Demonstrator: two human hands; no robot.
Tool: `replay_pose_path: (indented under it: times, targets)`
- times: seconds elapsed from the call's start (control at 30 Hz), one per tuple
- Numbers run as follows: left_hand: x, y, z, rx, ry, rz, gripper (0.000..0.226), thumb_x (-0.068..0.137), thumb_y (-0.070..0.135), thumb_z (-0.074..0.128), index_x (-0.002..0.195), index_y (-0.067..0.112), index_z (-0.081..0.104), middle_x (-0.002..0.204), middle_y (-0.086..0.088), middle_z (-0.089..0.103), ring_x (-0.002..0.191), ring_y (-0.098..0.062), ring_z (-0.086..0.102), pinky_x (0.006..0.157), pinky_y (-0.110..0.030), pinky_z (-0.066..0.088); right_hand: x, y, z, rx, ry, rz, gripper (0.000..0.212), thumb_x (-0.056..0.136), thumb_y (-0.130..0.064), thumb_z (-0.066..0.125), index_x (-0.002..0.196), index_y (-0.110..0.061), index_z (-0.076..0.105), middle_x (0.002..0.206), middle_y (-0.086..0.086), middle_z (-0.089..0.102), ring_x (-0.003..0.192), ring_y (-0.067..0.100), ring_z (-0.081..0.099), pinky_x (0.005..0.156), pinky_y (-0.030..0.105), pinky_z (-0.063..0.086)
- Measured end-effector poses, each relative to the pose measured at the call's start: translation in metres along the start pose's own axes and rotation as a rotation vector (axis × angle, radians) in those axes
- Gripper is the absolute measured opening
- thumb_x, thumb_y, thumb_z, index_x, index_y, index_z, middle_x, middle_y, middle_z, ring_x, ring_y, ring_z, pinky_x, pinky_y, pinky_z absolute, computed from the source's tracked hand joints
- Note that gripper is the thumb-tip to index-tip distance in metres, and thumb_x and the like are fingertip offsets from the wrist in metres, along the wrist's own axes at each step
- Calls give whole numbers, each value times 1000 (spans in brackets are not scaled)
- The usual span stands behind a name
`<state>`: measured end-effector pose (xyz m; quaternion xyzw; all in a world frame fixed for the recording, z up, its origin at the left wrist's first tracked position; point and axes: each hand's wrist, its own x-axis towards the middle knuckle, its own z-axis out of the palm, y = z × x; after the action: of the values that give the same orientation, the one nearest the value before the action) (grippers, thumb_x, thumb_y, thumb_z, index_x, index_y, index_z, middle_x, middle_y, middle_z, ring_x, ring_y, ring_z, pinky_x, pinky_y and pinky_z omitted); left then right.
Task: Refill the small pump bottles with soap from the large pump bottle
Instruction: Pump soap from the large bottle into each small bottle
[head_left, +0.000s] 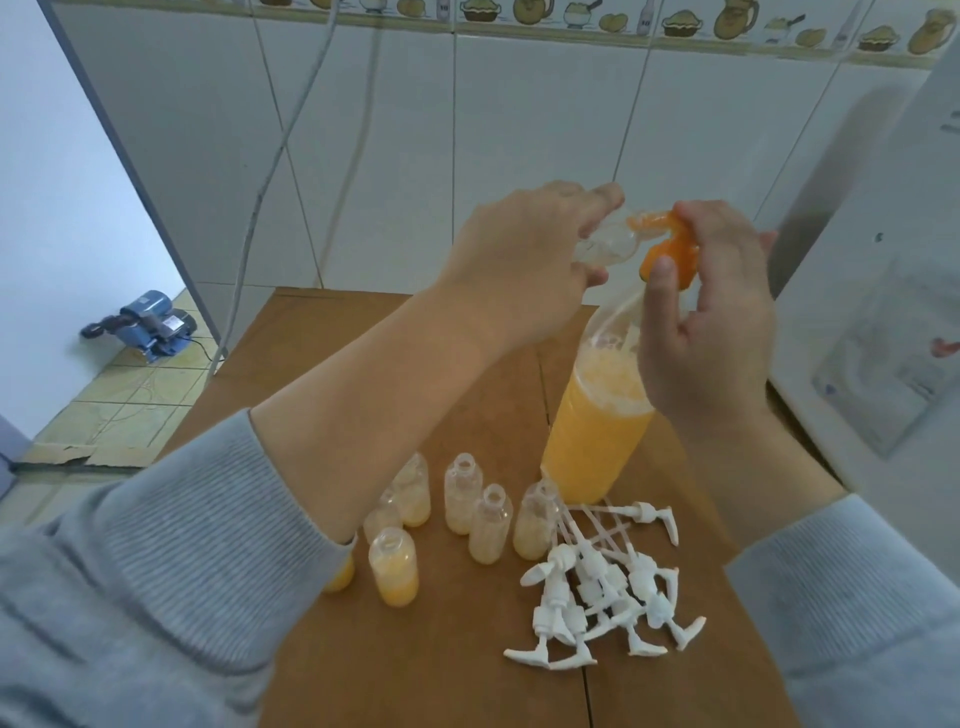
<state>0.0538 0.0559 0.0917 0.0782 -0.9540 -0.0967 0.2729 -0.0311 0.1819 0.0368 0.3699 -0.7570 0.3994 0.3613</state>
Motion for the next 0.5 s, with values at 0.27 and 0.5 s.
replay_pose_path:
  times: [0.27,0.5]
  targets:
    - [7,-1,-13,36,-1,2,49,89,33,60,134,32,43,114,9,57,103,-15,53,87,-35,45,20,-7,-12,49,-15,11,41,97,-31,34,122,-6,56,122,7,58,122,11,43,117,33,13]
    - [2,-3,-3,-11,3,-9,46,88,30,61,132,29,46,112,8,59,100,-18,55,87,-39,47,7,-3,6,14,61,-1,34,98,-21,38,121,-3,56,119,11,59,118,17,49,117,43,20]
